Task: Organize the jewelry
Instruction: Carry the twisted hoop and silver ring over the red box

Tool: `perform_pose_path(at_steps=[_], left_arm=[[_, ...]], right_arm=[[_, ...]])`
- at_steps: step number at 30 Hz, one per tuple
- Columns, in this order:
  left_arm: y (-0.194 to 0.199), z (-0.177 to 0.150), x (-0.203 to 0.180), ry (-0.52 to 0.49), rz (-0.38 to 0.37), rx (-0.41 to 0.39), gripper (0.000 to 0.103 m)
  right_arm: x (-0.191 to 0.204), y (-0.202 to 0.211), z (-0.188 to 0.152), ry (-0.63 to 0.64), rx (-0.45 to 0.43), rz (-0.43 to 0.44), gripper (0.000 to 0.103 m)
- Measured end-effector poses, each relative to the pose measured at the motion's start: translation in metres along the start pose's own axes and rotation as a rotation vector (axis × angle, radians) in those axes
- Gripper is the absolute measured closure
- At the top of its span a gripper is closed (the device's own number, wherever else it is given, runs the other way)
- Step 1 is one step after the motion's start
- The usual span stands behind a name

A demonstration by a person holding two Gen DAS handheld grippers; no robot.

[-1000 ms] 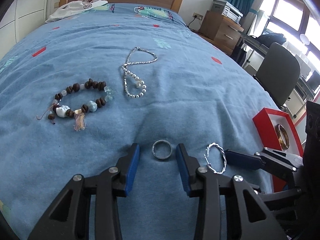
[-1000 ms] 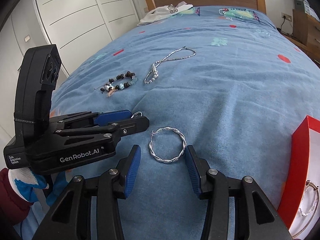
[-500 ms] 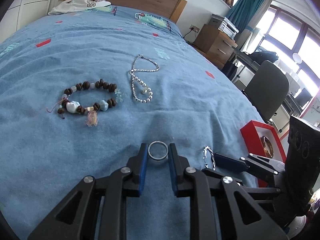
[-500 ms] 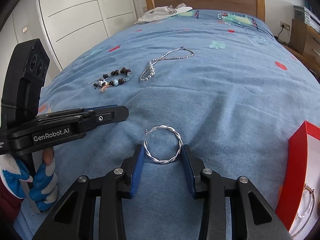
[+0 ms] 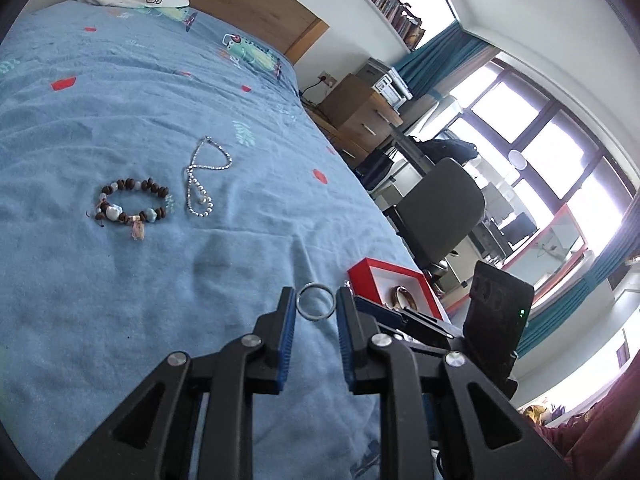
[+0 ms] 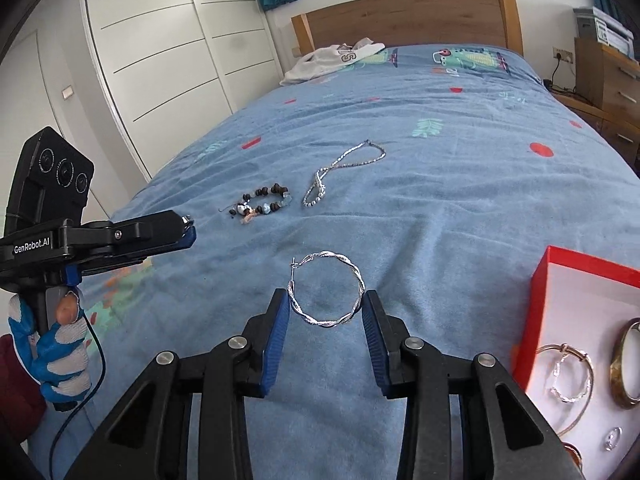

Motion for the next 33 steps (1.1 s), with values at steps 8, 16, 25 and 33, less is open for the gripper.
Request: perform_pose_path(at_steps=[8, 16, 25, 33], left_arm=[[0.006, -0.010, -0.071, -0.134, -0.015, 0.046, 0.084], [-0.037, -0.016, -0.140, -0.217, -0.058, 0.104, 0.084], [-0.134, -0.040, -0.181, -0.286, -0.035, 0.245, 0.084], [-0.209, -0.067, -0.195, -0.359, 0.009, 0.356, 0.084]], right_arm=[[-0.028, 0.059, -0.007, -0.014, -0.034, -0.070, 0.066], [-0.101, 0.122, -0.035, -0.090, -0.040, -0.209, 0.066], [-0.171, 0.152, -0.079, -0.179, 0.004, -0.289, 0.066], [-0.185, 0.135, -0.105, -0.173, 0.079, -0.263, 0.066]])
Point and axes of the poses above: each gripper's, at about its wrist camera, not at the fingertips, and y roughly against the way its jaws point, x to its left, z to its top, the point moved 10 cm from there along -y, roughly the way its jaws point, and after that the axes turned 7 degrees about x, right-handed, at the moved point
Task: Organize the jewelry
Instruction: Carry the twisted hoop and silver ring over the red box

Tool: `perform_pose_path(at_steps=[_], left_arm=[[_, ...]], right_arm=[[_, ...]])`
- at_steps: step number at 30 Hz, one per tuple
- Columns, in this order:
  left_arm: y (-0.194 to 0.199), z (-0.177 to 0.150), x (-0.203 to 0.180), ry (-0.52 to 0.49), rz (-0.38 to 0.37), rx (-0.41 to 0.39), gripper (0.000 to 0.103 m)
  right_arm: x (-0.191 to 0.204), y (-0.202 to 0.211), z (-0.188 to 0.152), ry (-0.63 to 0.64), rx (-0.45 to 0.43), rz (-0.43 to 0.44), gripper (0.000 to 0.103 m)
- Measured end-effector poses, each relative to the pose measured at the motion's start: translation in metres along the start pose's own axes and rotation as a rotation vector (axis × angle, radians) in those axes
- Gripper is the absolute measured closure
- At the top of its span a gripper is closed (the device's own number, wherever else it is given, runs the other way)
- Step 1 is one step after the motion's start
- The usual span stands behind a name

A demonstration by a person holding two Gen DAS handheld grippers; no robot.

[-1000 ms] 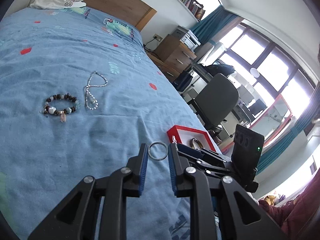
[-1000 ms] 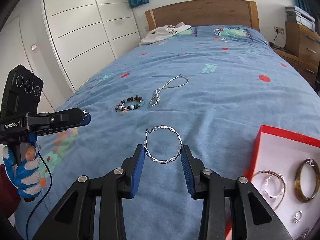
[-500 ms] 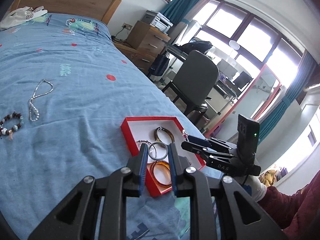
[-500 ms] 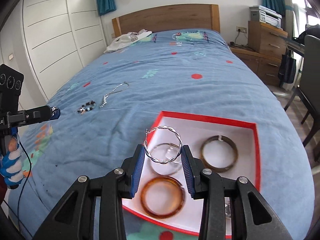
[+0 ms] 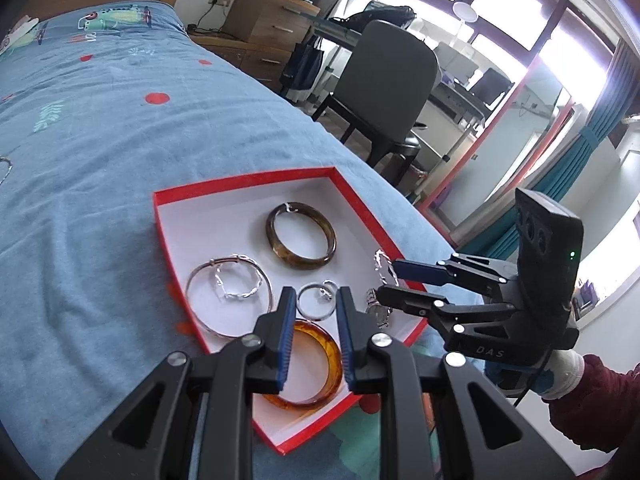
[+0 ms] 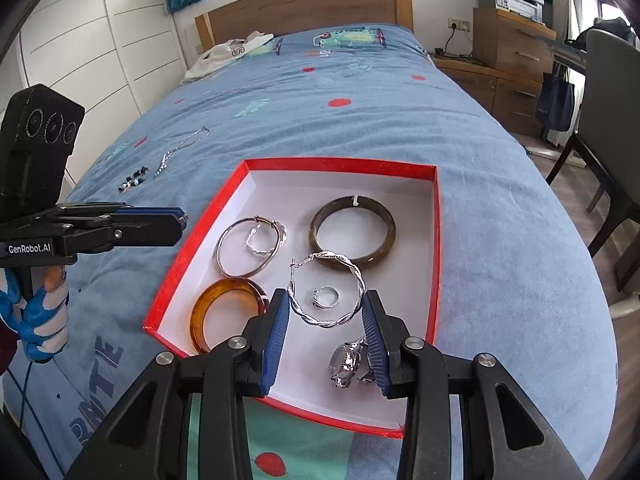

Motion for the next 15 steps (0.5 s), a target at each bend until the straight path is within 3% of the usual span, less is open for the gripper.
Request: perform_pose_path(at_steps=[6, 15], left_arm=[[-0.045, -0.001, -0.005, -0.065, 0.057, 0.070, 0.084], [-0.076, -0.005, 0.010, -0.103, 0.129, 0.132, 0.084]], right_arm=[[-0.014, -0.019, -0.009, 0.017, 0.054, 0.000, 0.066], [-0.011, -0.034, -0.008, 0.089, 0.092, 0.008, 0.065]])
Point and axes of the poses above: each gripper's, at about its wrist camera, not at the fingertips, and y roughly against the way its jaws point, x to its left, z to its top, the point moved 10 cm from there along -y, roughly the way its jaws point, and after that the axes turned 7 degrees about x, right-handed, at the moved point
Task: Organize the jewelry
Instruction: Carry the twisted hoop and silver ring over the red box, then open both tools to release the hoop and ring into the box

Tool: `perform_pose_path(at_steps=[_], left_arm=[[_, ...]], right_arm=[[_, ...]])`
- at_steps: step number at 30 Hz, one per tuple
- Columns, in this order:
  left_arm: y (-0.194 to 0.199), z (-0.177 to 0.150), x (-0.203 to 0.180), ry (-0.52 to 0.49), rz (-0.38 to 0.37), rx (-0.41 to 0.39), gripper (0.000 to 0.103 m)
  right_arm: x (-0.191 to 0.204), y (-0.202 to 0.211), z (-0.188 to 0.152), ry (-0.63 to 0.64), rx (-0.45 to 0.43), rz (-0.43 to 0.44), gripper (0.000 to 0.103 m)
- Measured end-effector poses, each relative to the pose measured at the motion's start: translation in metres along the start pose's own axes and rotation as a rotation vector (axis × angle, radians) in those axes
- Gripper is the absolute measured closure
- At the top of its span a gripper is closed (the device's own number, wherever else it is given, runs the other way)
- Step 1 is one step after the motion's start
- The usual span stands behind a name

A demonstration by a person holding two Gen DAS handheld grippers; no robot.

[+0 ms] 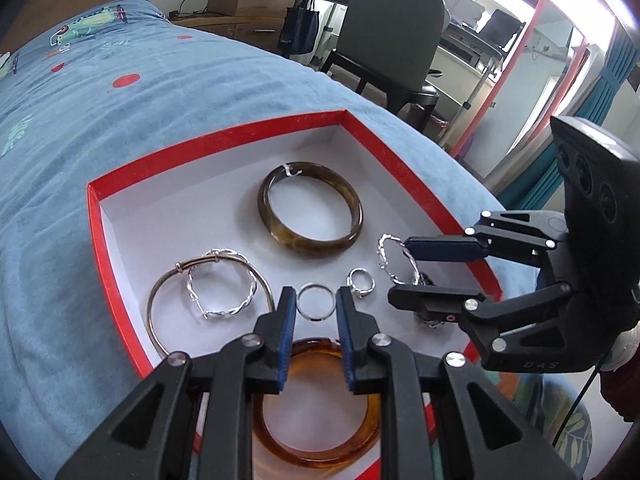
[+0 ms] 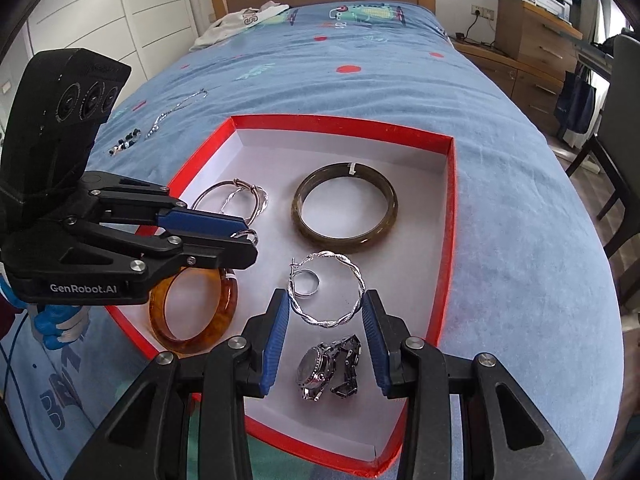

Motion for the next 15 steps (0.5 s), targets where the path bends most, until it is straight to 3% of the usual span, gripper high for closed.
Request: perform_pose_path(at_steps=[15], left_arm=[[-0.0029, -0.0075, -0.0009, -0.037, 0.028, 0.027, 0.083]], right_arm=[[0.0019, -0.0085, 0.0003, 0.111, 0.074, -0.062, 0.066]])
Point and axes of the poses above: each gripper's, at about its wrist camera, not at the fingertips, and y roughly against the way its jaws point, x to its left, z to its top, the point moved 10 cm from there along -y, roughly the way its jaws point, and after that the axes turned 7 degrees about x, right-handed, at the moved point
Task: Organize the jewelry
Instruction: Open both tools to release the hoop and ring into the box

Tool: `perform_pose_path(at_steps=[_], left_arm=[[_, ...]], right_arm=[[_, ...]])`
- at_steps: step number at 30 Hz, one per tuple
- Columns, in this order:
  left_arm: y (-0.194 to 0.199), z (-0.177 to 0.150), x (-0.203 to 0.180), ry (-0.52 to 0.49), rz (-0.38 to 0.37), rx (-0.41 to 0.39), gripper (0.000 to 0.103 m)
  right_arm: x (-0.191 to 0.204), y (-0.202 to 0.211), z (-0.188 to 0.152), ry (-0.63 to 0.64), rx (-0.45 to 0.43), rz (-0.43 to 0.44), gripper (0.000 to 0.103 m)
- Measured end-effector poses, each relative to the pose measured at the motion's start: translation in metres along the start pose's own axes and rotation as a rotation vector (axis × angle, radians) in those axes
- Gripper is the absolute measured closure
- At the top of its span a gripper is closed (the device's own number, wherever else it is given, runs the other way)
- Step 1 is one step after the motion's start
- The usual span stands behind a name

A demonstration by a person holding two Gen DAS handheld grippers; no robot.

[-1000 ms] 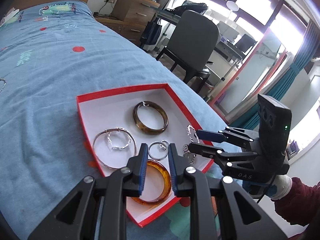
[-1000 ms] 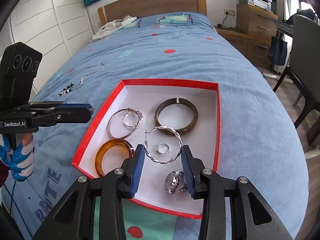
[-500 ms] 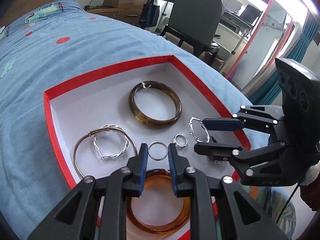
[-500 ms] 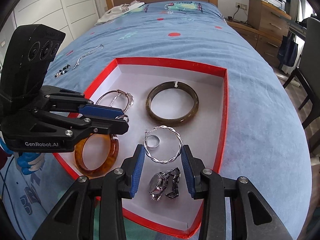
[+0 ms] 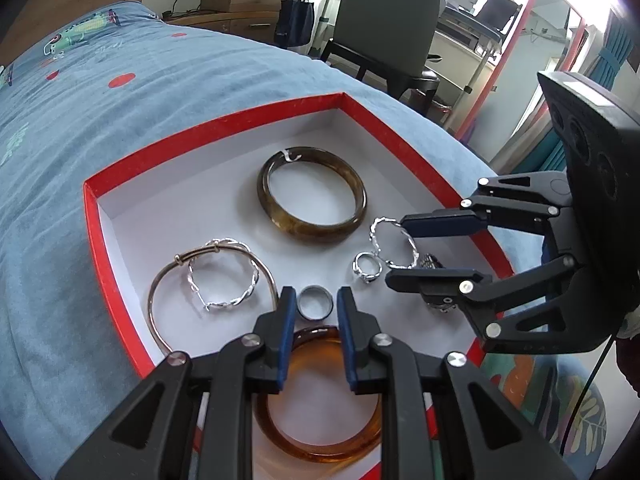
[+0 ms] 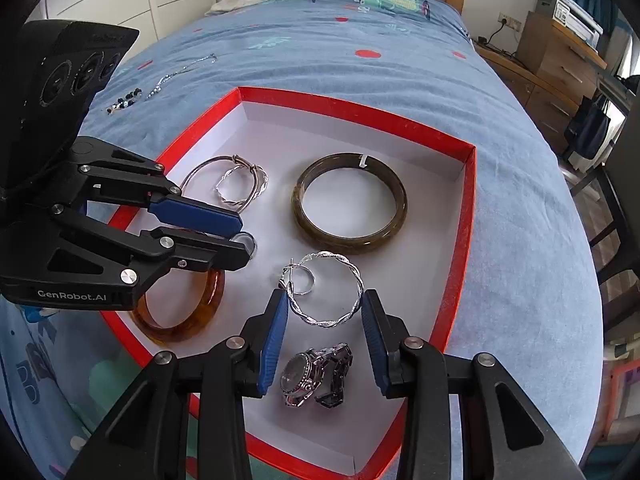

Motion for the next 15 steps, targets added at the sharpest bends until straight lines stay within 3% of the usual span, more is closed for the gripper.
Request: perform_pose_path(at_steps=[8, 15], left_arm=[[0.019, -0.001, -0.003, 0.028, -0.035, -0.029, 0.077], [0.053, -0.011, 0.002, 0.066, -0.001, -0.066, 0.073]], right_arm=[[-0.002, 0.004, 0.001, -0.052, -0.007, 0.018, 0.063], [-0.005, 0.025, 0.000, -0.096, -0.032, 0.010, 0.062]])
Point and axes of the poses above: each gripper's, at about its wrist camera, not at the fingertips, and y roughly against the way its jaws point, x to its left, z to its top, the point moved 10 cm from there along -y, roughly the way its jaws point, and after that the axes turned 7 degrees about x, right-handed, at the moved point
